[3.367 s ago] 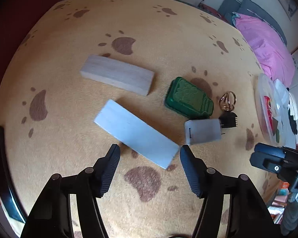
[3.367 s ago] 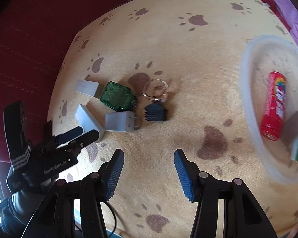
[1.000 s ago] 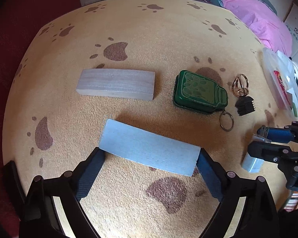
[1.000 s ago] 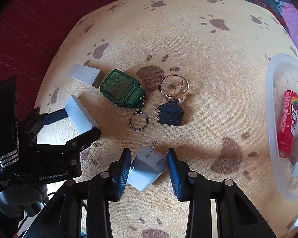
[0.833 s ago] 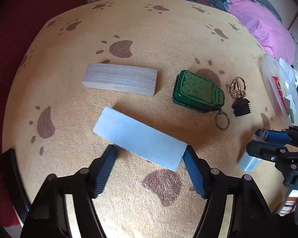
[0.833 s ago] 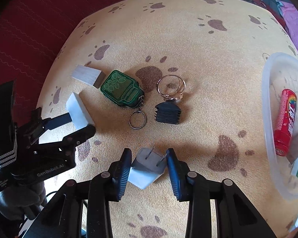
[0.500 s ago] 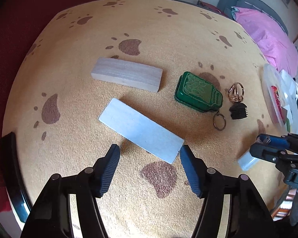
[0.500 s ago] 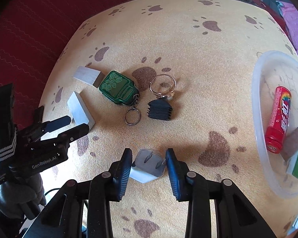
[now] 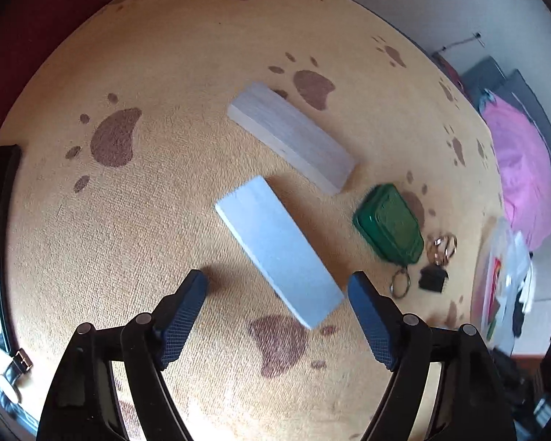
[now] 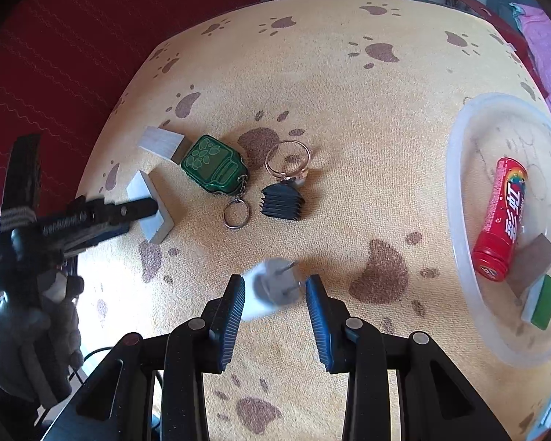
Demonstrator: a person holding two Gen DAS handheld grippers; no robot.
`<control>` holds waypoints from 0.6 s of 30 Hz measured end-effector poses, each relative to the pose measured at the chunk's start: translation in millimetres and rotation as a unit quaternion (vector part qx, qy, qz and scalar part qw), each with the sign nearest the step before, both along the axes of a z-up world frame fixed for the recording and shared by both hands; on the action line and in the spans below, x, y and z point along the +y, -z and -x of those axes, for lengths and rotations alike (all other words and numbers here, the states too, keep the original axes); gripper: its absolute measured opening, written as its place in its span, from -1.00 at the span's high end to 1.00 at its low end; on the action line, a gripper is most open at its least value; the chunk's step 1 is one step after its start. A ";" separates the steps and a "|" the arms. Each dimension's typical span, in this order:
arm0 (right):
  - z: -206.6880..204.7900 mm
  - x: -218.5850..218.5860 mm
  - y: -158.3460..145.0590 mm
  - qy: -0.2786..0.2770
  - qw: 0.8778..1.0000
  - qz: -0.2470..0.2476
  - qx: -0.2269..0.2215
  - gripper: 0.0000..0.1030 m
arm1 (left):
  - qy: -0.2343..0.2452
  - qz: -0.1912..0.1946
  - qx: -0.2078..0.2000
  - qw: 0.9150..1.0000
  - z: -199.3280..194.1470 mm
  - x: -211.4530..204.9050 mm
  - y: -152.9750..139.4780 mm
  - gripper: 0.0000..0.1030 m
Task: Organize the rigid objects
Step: 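Lift the white bar with the left gripper while the right gripper lifts the charger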
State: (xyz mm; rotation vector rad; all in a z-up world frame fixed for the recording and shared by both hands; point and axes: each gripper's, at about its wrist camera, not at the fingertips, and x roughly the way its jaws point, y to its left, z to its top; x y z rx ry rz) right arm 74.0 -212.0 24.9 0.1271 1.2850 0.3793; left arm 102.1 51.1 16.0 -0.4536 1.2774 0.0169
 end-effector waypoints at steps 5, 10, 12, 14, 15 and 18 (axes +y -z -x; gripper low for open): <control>3.0 -1.1 4.1 -0.009 1.000 0.011 -0.001 0.27 | -0.006 -0.051 0.002 0.999 -14.6 -12.7 1.7 -0.57; 5.5 -3.7 5.6 -0.014 1.000 0.010 -0.003 0.26 | 0.003 -0.109 0.004 0.994 -19.7 -28.6 4.2 -0.57; 5.2 -4.1 6.9 -0.015 1.000 0.006 -0.001 0.20 | 0.011 -0.126 -0.001 0.992 -17.9 -31.7 4.5 -0.47; 5.0 -2.6 7.8 -0.019 1.000 0.002 -0.001 0.09 | 0.014 -0.128 -0.008 0.992 -14.8 -29.4 3.5 -0.31; 5.2 -1.3 7.9 -0.023 1.000 0.000 -0.001 0.05 | 0.015 -0.122 -0.011 0.992 -13.1 -27.2 2.3 -0.25; 4.8 6.2 7.7 -0.038 0.999 -0.001 -0.004 -0.05 | 0.023 -0.102 -0.016 0.994 -8.9 -24.0 -1.8 0.03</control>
